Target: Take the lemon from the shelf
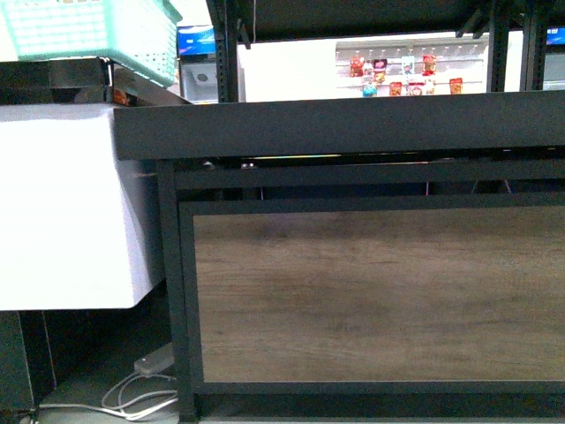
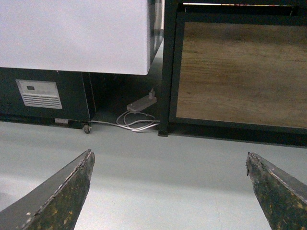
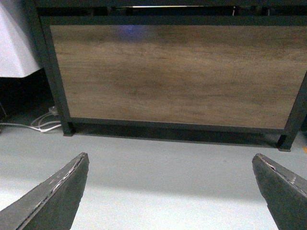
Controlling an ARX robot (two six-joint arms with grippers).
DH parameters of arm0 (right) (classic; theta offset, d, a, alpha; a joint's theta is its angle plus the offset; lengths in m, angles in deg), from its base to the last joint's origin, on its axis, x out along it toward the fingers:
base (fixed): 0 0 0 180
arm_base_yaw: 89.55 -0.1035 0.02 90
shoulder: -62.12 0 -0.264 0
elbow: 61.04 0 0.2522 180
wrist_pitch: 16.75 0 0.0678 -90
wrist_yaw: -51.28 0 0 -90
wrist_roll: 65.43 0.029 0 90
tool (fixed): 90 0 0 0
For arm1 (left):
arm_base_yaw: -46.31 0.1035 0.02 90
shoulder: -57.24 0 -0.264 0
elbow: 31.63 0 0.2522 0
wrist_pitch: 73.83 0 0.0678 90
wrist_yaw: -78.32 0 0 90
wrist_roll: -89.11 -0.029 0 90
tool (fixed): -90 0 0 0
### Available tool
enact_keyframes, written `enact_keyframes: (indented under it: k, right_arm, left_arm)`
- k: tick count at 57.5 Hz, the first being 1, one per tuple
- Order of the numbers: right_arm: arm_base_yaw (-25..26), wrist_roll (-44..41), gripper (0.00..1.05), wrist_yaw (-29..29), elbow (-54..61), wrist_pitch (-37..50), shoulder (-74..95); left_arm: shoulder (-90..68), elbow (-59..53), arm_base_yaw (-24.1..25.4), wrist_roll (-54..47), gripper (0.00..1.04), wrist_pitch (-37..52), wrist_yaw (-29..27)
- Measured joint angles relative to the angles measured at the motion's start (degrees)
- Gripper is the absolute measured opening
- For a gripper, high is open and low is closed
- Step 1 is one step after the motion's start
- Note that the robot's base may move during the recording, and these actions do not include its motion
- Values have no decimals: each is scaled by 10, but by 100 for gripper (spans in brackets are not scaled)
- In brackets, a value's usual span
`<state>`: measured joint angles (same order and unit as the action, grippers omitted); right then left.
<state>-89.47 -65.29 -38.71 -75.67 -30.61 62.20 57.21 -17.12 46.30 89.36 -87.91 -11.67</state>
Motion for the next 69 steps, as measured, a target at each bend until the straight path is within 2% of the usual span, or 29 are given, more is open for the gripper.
enact_keyframes:
  k: [69]
  right_arm:
    - [0, 0, 102, 0, 0, 0, 0]
  left_arm:
    - [0, 0, 0, 0, 97, 0, 0]
